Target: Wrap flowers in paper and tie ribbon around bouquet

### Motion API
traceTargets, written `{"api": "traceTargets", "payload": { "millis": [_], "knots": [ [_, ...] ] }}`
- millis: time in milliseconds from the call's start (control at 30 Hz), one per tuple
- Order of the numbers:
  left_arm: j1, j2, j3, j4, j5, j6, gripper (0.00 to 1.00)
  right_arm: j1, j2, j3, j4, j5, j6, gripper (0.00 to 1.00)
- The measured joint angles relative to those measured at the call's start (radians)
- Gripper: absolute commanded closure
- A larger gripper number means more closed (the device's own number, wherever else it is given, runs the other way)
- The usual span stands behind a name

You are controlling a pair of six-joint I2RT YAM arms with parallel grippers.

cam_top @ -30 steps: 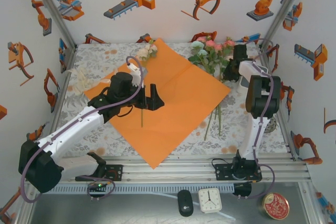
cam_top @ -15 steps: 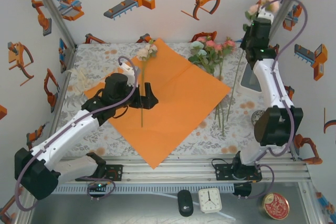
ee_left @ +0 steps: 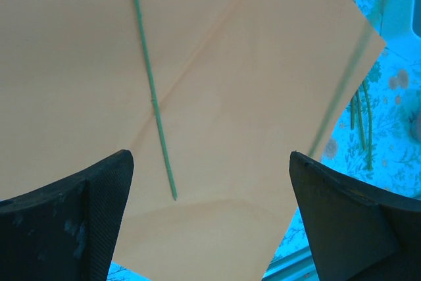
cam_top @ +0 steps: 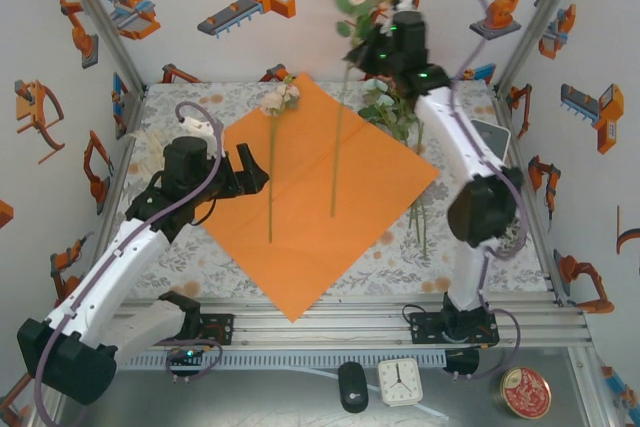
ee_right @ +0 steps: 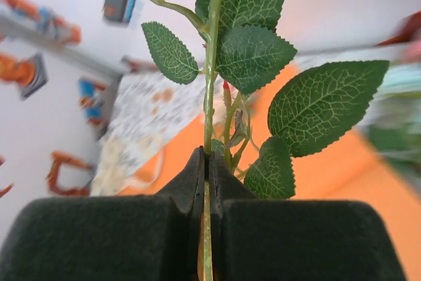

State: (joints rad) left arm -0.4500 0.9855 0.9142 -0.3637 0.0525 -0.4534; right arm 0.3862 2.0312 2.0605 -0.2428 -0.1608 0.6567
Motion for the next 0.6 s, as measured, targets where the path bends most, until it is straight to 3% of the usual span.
{"api": "traceTargets", "payload": {
  "millis": [167,267,533,600],
  "knots": [
    [0.009,-0.029,-0.013,-0.008,0.024,-0.01,0.06,0.091,0.404,0.356,-0.076,-0.011,0.047,1.0],
    [0.016,-0.032,-0.023,-0.012,0.032,-0.013,0.06,0.116,0.566,0.5,-0.119,-0.017,0.084,1.0],
    [0.025,-0.026,-0.034,-0.013,0.052,-0.017,0.06,0.14,0.672,0.51,-0.115,-0.006,0.173,1.0],
    [0.026,-0.025,-0.035,-0.013,0.053,-0.018,0.06,0.142,0.675,0.487,-0.089,-0.007,0.2,0.95]
  ]
}}
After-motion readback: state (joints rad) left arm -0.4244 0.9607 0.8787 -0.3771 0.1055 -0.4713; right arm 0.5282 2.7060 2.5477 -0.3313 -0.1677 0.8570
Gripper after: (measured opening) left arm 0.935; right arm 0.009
